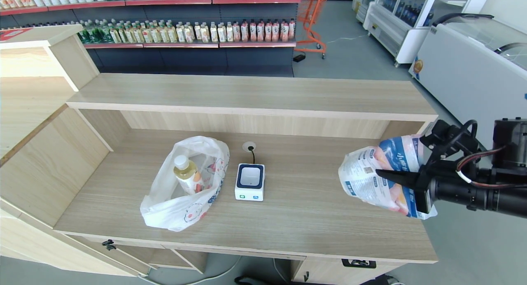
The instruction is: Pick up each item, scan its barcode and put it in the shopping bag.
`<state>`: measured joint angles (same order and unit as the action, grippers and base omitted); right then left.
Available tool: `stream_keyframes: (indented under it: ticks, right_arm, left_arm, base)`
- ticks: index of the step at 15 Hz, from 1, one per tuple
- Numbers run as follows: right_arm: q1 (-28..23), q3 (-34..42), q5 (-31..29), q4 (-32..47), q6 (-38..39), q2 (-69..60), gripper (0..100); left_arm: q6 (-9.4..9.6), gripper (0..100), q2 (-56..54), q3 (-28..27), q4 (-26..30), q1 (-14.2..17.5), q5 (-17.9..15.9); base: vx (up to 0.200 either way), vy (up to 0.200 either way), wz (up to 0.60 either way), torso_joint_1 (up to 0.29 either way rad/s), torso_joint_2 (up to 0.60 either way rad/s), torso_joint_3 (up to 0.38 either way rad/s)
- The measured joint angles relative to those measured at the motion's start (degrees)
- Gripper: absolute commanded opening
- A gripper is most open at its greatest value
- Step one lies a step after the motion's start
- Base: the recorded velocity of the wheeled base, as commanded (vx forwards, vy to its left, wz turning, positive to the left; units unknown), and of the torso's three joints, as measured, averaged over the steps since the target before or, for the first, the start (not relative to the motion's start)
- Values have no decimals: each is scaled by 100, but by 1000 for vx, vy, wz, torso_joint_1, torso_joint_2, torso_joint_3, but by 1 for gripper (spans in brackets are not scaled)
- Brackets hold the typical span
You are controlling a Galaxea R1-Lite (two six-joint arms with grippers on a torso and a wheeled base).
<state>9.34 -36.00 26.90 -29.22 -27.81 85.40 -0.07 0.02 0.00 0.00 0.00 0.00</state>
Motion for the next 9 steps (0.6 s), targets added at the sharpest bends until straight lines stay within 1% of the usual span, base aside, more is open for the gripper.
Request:
stream_keyframes:
  ticks: [2, 9]
  right_arm:
    - [-144, 6, 2, -1, -334, -37, 0]
    - [-226, 277, 16, 10, -347, -271, 0]
  left_arm:
    - [0, 100, 0, 0, 0, 0, 0]
    - [2, 100, 0, 0, 0, 0, 0]
  base:
    - [0, 0, 0, 0, 0, 0]
    - [0, 0, 0, 0, 0, 0]
